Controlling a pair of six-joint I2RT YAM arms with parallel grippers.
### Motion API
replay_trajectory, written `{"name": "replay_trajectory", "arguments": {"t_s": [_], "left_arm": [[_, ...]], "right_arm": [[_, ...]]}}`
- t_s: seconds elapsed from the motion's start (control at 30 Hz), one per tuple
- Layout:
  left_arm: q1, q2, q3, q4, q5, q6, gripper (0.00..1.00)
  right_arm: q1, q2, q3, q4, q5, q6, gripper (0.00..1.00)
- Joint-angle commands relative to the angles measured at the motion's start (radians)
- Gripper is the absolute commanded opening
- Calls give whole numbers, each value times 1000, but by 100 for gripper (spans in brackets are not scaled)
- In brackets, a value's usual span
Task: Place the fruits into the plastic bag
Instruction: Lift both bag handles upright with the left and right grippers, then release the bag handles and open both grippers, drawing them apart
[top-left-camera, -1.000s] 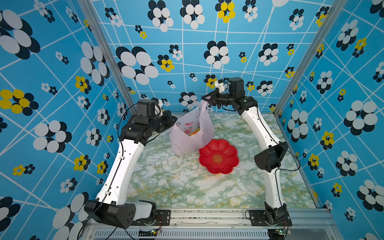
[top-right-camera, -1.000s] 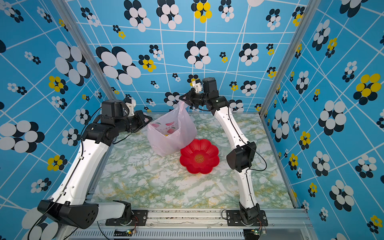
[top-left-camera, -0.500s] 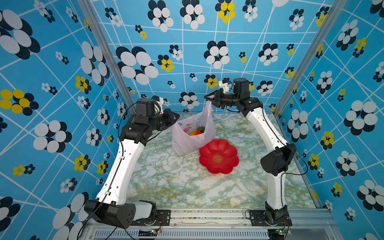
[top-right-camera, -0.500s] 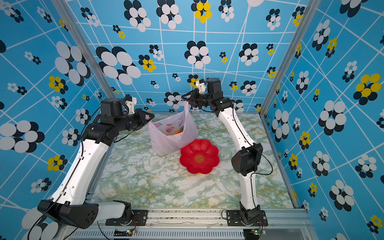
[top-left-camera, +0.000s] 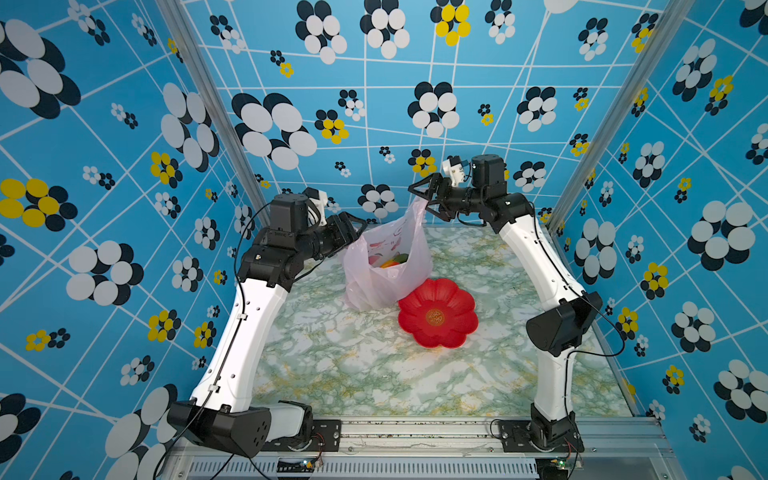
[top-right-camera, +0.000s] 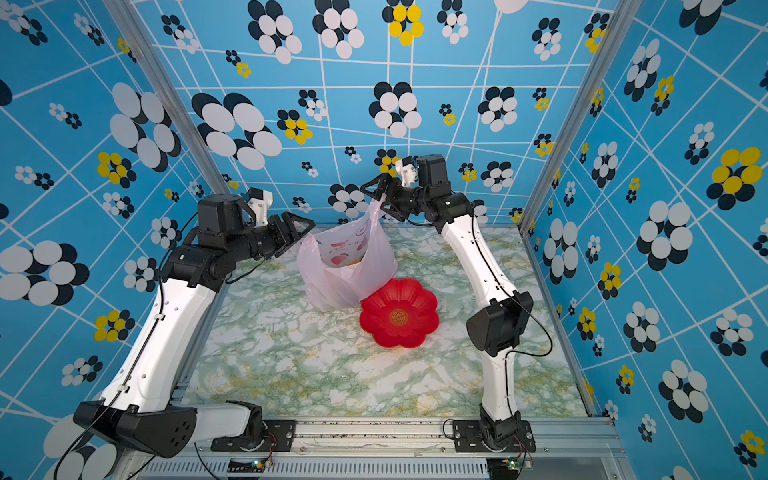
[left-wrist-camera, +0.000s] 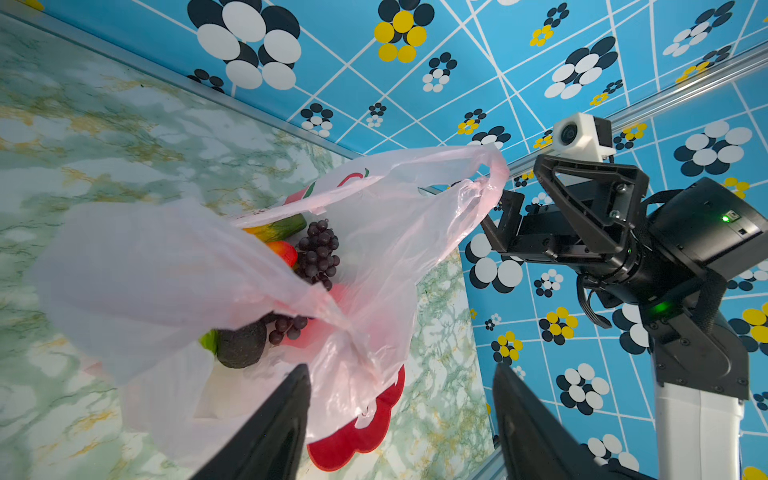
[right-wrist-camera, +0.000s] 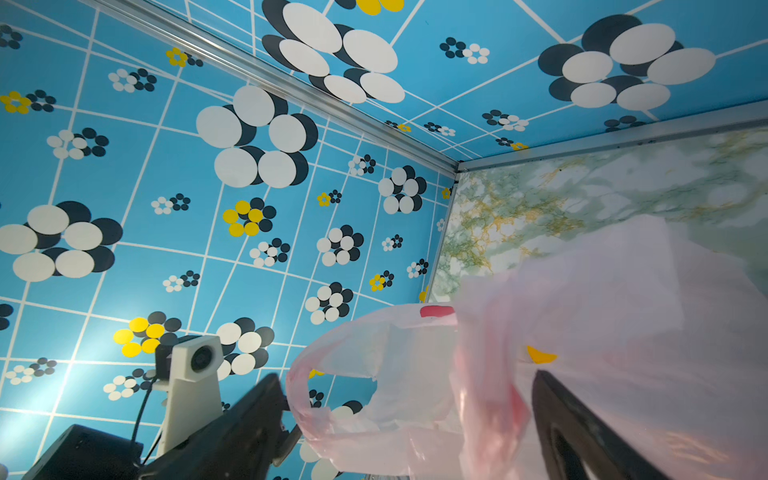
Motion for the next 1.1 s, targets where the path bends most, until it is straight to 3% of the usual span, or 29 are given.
{"name": "replay_trajectory", "arguments": {"t_s": [0.0,0.13,0.33,0.53,0.8,0.93,1.07], "left_arm": [[-7,-15,37,-13,1,20,77],[-7,-27,51,-49,-24,45,82],[-14,-57,73,-136,-105,102,99],[-23,-121,92,-241,-243,147,99],[-58,-304,64,-306,-535,237,99],[-56,-394,-4,-256,-658,278,99],[-53,-439,-60,-215,-758,307,99]], "right_arm": [[-2,-39,28,-134,75,-77,99],[-2,-39,91,-292,167,-128,99],[-1,-90,99,-423,280,-182,99],[-1,-217,-3,-428,384,-219,99],[-2,-397,-99,-469,572,-325,99],[-3,-536,-256,-394,642,-373,99],[-6,-736,-550,-163,724,-399,100]]}}
